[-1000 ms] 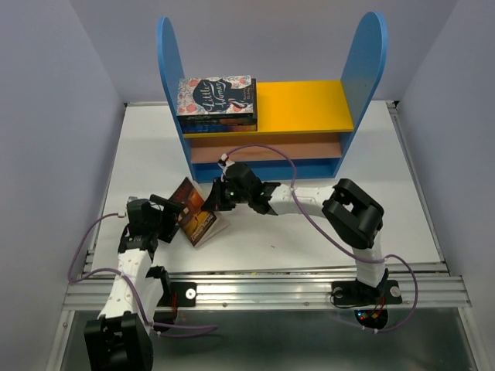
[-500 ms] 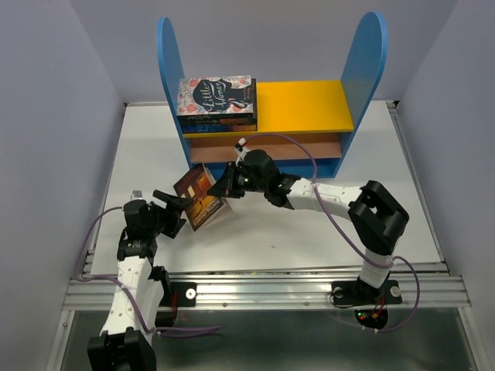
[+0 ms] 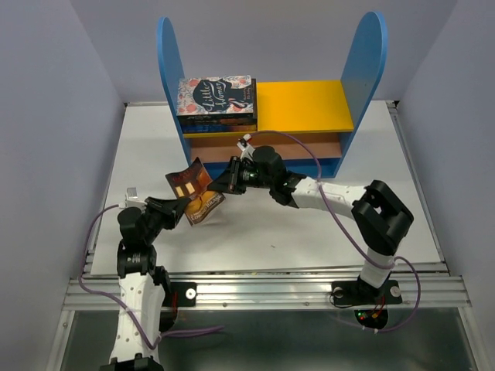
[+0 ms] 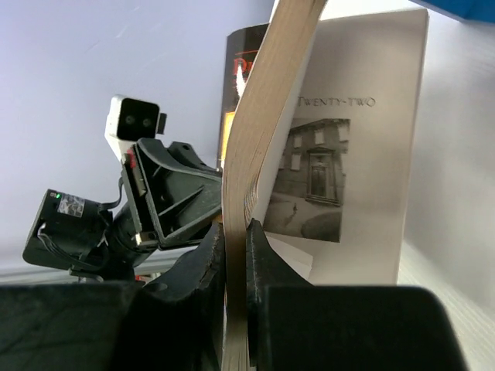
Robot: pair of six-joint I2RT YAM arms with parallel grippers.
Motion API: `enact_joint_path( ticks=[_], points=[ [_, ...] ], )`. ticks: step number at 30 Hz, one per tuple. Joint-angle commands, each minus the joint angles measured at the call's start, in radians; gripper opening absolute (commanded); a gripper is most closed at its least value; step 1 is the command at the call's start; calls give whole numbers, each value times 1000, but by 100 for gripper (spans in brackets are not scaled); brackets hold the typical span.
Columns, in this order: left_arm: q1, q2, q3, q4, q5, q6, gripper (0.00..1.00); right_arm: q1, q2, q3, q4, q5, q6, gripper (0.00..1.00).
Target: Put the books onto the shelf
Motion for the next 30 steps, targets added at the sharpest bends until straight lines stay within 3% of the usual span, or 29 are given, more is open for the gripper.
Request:
enact_joint_path(
  ticks=[1, 2, 3, 5, 6, 9, 19, 24, 30],
  points=[
    [-24, -62, 37, 21, 131, -14, 4, 33, -60, -18, 90, -10, -1, 1],
    [-24, -71, 55, -23, 122, 6, 0, 33, -78, -26, 55, 16, -24, 4],
    [-24, -72, 66, -38, 107, 14, 0, 33, -89, -29, 38, 50, -36, 20],
    [-22, -80, 90, -57, 97, 27, 0, 33, -115, -38, -15, 88, -64, 36],
    [-24, -82, 98, -65, 100, 31, 0, 33, -146, -48, -34, 108, -98, 63],
    [-22, -103, 138, -78, 97, 38, 0, 33, -219, -51, -164, 212, -186, 100],
    [-25, -134, 383, -190, 76, 135, 0, 33, -607, -252, -359, 786, -300, 100],
    [-25, -91, 564, -169, 143, 193, 0, 33, -723, -313, -416, 918, -337, 100],
    [-24, -53, 765, -116, 166, 233, 0, 33, -763, -324, -422, 954, -343, 100]
  ],
)
